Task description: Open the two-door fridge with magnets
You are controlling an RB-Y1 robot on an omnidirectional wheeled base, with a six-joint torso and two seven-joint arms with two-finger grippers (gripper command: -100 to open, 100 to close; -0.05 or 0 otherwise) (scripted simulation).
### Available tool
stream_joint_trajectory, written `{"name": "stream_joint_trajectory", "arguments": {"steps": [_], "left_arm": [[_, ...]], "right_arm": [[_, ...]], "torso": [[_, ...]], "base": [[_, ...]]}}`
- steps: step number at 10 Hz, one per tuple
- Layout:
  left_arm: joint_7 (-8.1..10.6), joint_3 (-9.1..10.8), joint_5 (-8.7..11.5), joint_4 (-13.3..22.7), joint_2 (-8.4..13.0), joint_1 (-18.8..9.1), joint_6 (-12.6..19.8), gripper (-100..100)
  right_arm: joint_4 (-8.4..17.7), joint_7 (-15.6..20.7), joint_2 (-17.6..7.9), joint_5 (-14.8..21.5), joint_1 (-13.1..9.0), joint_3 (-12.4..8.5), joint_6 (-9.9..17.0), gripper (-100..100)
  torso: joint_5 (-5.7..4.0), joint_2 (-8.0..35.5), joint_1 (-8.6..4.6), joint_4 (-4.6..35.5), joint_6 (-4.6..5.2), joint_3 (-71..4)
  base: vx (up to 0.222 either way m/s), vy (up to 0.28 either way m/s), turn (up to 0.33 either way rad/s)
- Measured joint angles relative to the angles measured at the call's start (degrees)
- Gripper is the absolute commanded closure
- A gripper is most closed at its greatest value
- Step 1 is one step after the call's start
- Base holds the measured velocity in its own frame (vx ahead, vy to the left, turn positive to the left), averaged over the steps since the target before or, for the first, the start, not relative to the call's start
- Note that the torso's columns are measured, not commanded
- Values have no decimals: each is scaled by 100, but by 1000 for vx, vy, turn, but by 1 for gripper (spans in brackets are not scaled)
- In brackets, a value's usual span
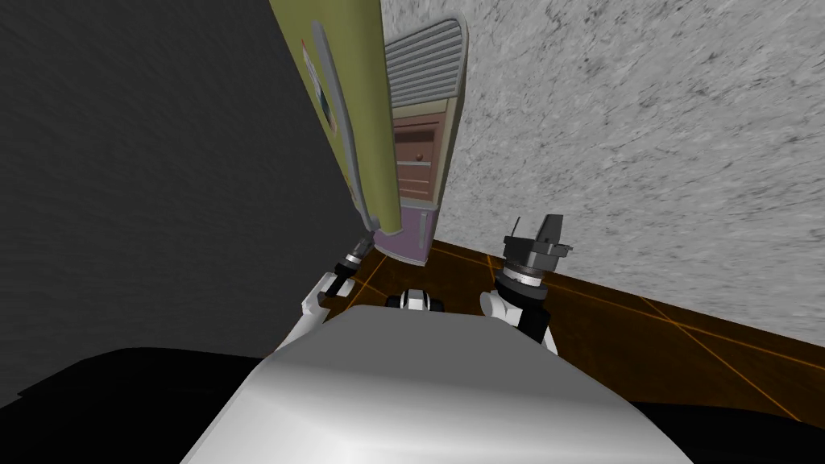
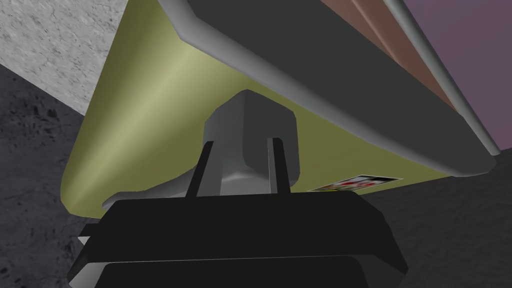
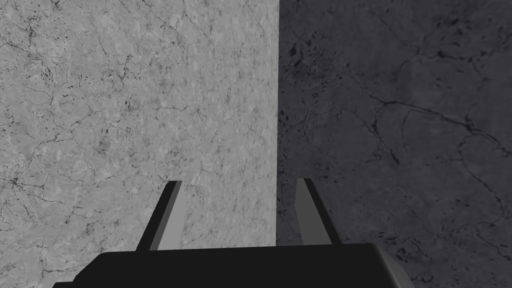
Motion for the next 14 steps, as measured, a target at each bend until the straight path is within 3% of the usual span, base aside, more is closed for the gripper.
{"name": "stream_joint_trajectory", "arguments": {"steps": [1, 3, 8, 10, 14], "left_arm": [[129, 94, -146, 143, 13, -120, -97, 100], [294, 223, -237, 532, 30, -378, -314, 100], [904, 663, -663, 1430, 192, -1002, -795, 100], [979, 734, -684, 1664, 204, -1130, -837, 100], [1405, 1096, -1022, 2434, 325, -1643, -1274, 100]], "right_arm": [[0, 0, -1, 0, -2, 0, 0, 0], [0, 0, 0, 0, 0, 0, 0, 0], [0, 0, -1, 0, 0, 0, 0, 0], [-1, 0, 0, 0, 2, 0, 0, 0], [0, 0, -1, 0, -1, 0, 0, 0]], "torso": [[-3, 13, 14, 9, 14, 2], [-4, -11, -7, 1, 3, -6], [-4, 6, 20, 18, 9, 1], [-14, -37, -24, -5, 14, -25], [-4, 11, 21, 12, 18, 3]], "base": [[-187, 162, -167], [-136, 86, -109], [-147, 110, -113], [-95, 44, -83], [-163, 98, -146]]}}
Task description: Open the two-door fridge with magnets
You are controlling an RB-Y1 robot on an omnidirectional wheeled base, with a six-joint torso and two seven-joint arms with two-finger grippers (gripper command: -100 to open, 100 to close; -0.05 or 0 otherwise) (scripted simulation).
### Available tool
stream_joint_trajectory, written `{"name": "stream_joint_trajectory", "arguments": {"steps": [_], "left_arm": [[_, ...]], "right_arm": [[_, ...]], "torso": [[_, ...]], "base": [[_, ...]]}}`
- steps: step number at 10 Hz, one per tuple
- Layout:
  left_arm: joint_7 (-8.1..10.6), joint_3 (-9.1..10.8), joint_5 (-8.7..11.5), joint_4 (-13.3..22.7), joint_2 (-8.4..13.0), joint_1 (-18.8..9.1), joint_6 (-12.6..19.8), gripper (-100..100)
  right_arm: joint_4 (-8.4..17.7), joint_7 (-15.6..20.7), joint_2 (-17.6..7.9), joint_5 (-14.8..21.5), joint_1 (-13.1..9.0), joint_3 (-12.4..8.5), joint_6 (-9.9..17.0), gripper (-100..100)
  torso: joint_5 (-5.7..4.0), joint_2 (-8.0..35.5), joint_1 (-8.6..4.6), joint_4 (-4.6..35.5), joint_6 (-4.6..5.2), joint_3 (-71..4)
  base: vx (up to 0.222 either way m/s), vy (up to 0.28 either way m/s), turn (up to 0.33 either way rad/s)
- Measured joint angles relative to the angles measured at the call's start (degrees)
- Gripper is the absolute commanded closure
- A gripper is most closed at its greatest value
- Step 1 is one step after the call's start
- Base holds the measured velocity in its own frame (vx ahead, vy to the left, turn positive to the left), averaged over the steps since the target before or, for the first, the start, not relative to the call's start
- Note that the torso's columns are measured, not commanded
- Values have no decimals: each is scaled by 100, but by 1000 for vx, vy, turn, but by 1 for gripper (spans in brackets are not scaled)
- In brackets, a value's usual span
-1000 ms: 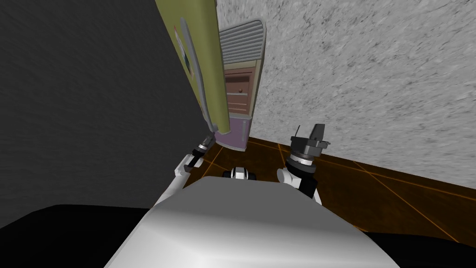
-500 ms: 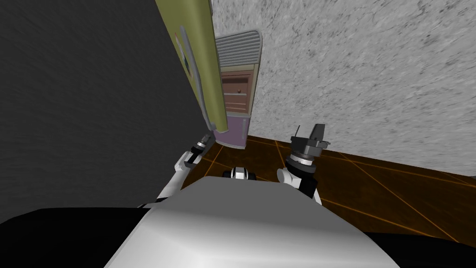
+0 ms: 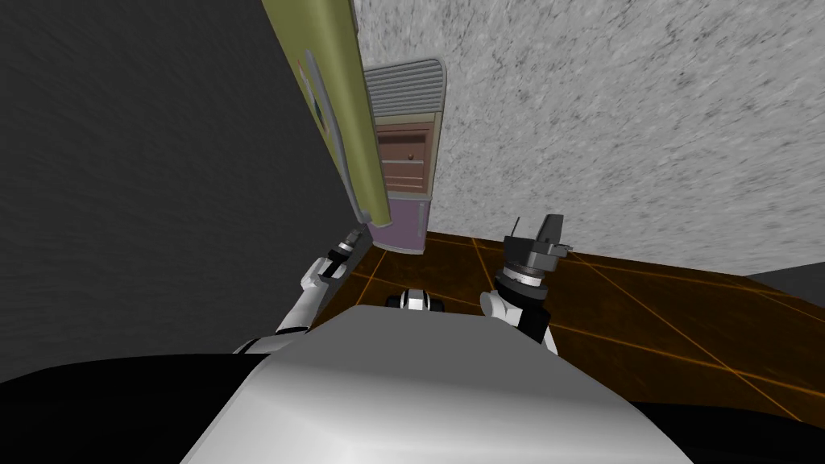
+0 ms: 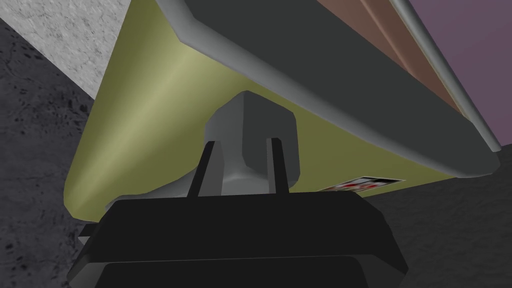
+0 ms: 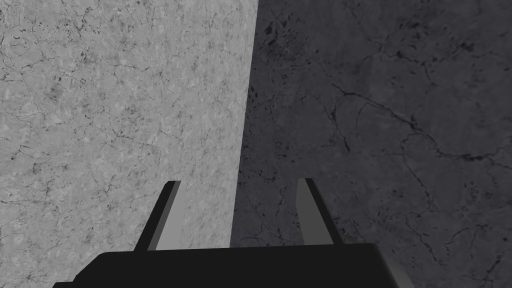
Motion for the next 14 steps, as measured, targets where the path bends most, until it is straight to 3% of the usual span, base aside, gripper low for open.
{"name": "stream_joint_trajectory", "arguments": {"steps": [1, 3, 5, 6, 8, 10, 14], "left_arm": [[170, 102, -75, 54, 42, -50, -29, 100], [252, 131, -111, 305, 46, -229, -62, 100], [504, 357, -290, 716, 138, -484, -334, 100], [543, 383, -317, 904, 136, -618, -393, 100], [825, 605, -529, 1132, 179, -825, -483, 100], [896, 630, -562, 1437, 198, -1028, -565, 100], [1064, 541, -631, 1312, 178, -901, -784, 100]], "right_arm": [[0, 0, 0, 0, 1, -1, 0, 0], [0, 0, 1, 0, 3, 0, -1, 0], [0, 0, 0, 0, 1, 0, 0, 0], [0, 0, 0, 0, 3, -1, 0, 0], [0, 0, 0, 0, 1, -1, 0, 0], [-1, 0, 1, 0, 4, -1, -1, 0], [0, 0, -2, 0, 3, -2, 0, 0]], "torso": [[-2, 22, -11, 7, -13, 17], [-22, -25, -53, 3, 0, -13], [-12, 23, -18, 17, -7, 17], [-19, 6, -34, 18, -9, 8], [-11, 66, -42, 18, -10, 48], [-37, 14, -82, 22, 0, 12], [6, 49, 1, 9, -11, 37]], "base": [[-105, 79, 5], [-99, 57, -94], [-140, 80, -96], [-205, 93, -206], [-155, 96, -99], [-4, 9, 43], [-40, 187, -7]]}}
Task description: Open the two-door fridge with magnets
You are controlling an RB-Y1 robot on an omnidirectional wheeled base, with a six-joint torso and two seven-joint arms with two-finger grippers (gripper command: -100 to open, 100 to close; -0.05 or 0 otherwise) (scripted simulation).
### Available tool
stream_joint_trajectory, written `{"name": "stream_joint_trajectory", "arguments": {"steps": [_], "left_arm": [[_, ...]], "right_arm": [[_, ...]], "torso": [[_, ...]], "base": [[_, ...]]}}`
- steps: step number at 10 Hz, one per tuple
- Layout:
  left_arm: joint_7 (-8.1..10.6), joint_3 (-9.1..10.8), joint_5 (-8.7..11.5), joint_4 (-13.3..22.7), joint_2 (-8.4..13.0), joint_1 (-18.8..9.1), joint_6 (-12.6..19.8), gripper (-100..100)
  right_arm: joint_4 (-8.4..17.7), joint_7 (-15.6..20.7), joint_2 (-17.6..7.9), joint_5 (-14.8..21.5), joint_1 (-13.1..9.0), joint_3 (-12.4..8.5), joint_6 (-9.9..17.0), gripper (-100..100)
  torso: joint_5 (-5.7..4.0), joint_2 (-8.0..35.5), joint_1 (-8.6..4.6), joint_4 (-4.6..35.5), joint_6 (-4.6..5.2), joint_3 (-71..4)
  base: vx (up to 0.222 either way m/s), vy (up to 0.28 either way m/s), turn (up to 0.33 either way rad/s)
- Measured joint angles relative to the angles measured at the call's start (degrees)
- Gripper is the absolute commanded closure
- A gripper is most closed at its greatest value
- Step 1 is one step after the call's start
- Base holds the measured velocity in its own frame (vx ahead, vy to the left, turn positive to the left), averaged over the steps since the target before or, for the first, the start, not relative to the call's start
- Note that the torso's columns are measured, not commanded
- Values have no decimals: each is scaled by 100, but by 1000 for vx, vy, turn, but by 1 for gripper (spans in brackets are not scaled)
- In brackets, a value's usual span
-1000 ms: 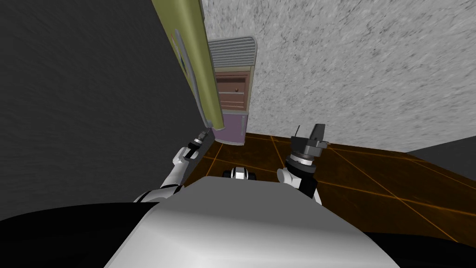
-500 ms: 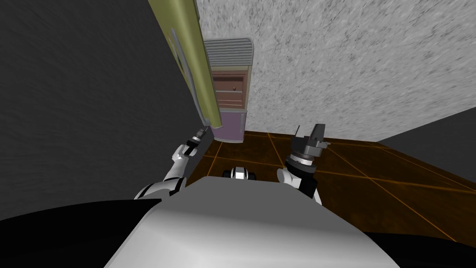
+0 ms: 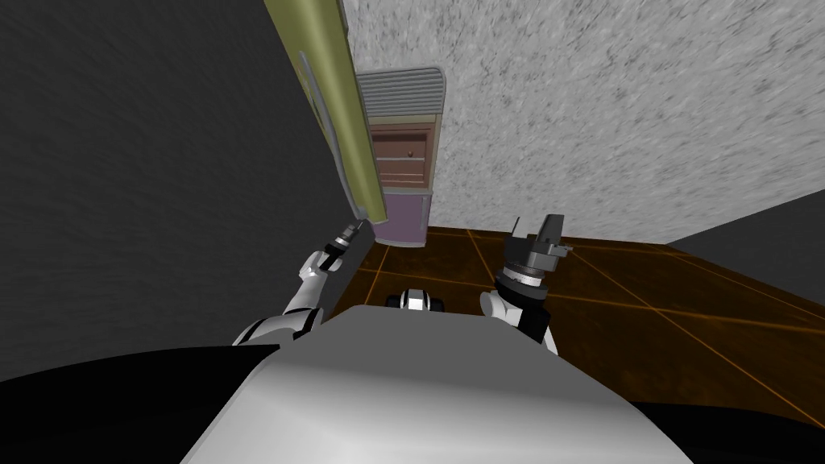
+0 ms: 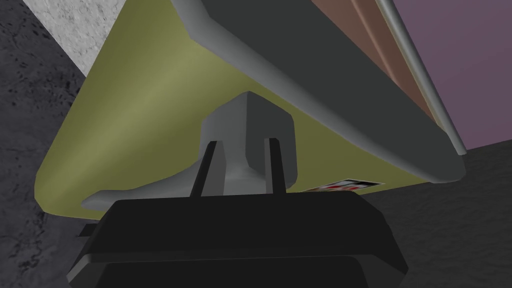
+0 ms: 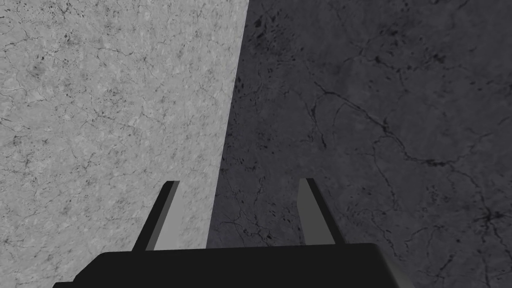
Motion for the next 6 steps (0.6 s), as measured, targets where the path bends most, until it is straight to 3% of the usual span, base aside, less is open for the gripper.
{"name": "stream_joint_trajectory", "arguments": {"steps": [6], "left_arm": [[322, -66, -71, -187, 30, 217, -550, 100]], "right_arm": [[0, 0, 0, 0, 0, 0, 0, 0]], "torso": [[-34, -62, -48, 6, 29, -43]], "base": [[-37, 243, -4]]}}
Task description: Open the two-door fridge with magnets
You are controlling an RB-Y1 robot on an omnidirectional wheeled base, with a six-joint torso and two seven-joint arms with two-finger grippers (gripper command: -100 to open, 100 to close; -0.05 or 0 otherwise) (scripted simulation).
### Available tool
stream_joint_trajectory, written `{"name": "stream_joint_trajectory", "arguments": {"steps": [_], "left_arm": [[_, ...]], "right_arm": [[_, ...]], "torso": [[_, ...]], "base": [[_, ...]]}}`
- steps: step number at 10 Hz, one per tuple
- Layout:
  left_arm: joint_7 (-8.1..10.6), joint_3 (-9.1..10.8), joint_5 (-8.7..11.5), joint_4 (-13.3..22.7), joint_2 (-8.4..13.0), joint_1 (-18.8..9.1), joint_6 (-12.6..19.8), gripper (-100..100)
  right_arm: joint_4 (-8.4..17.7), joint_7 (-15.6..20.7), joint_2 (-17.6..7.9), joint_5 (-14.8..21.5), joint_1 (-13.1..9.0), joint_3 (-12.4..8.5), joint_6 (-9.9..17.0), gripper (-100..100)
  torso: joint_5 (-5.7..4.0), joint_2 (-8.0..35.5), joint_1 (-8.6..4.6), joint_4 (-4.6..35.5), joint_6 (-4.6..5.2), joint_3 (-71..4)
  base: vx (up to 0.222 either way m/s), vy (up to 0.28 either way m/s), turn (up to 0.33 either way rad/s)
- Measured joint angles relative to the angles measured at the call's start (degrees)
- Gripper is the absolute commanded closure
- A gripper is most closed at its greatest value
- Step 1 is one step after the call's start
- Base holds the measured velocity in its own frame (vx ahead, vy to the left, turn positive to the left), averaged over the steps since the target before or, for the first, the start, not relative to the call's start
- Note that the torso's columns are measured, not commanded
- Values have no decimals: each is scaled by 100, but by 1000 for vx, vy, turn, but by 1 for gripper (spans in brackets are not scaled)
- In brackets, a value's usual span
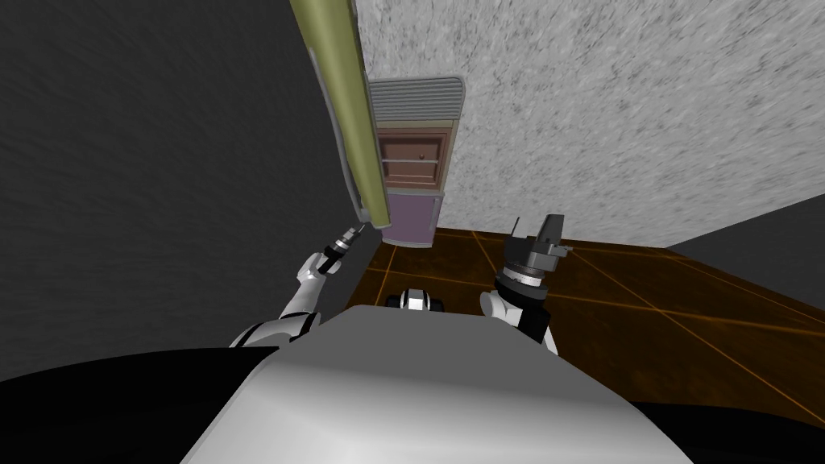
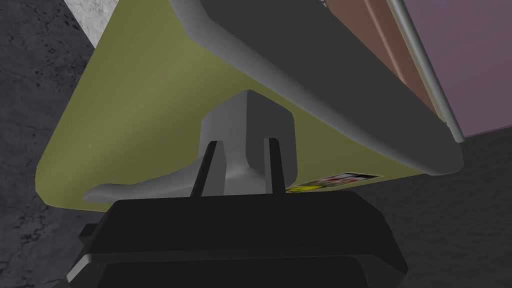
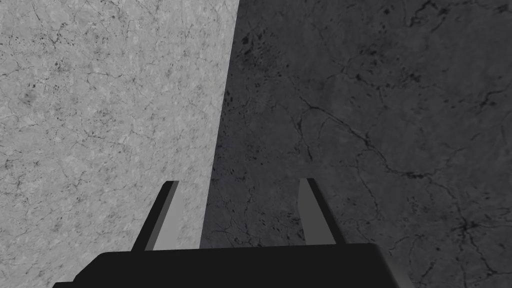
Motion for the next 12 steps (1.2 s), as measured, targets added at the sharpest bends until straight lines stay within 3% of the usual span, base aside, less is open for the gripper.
{"name": "stream_joint_trajectory", "arguments": {"steps": [1, 3, 4, 6, 10, 12], "left_arm": [[144, -15, -27, -165, 39, 91, -87, 100], [235, -30, -43, -93, 69, 81, -348, 100], [256, -46, -57, -72, 57, 64, -435, -100], [428, 6, -59, -118, 175, 25, -411, -100], [767, 71, -79, -201, 372, -72, -319, -100], [1022, 106, -100, -266, 504, -74, -261, -100]], "right_arm": [[0, 0, 0, 0, 0, 0, 0, 0], [0, 0, 0, 0, 0, 0, 0, 0], [0, 0, 0, 0, 0, 0, 0, 0], [-1, 0, 3, 0, 0, 3, 0, 0], [-1, 0, 3, 0, 0, 3, 0, 0], [0, 0, 3, 0, 0, 2, 0, 0]], "torso": [[-2, 24, 1, 12, -1, 13], [-10, 4, -15, 11, 8, 0], [-12, -5, -34, 5, 18, -5], [11, 37, -75, -35, -18, 29], [37, 69, 9, -26, -29, 50], [13, 86, -7, 6, -26, 58]], "base": [[-41, 258, 1], [-15, 244, 4], [-25, 80, 33], [0, -55, 41], [-1, -44, 12], [-4, -18, 28]]}}
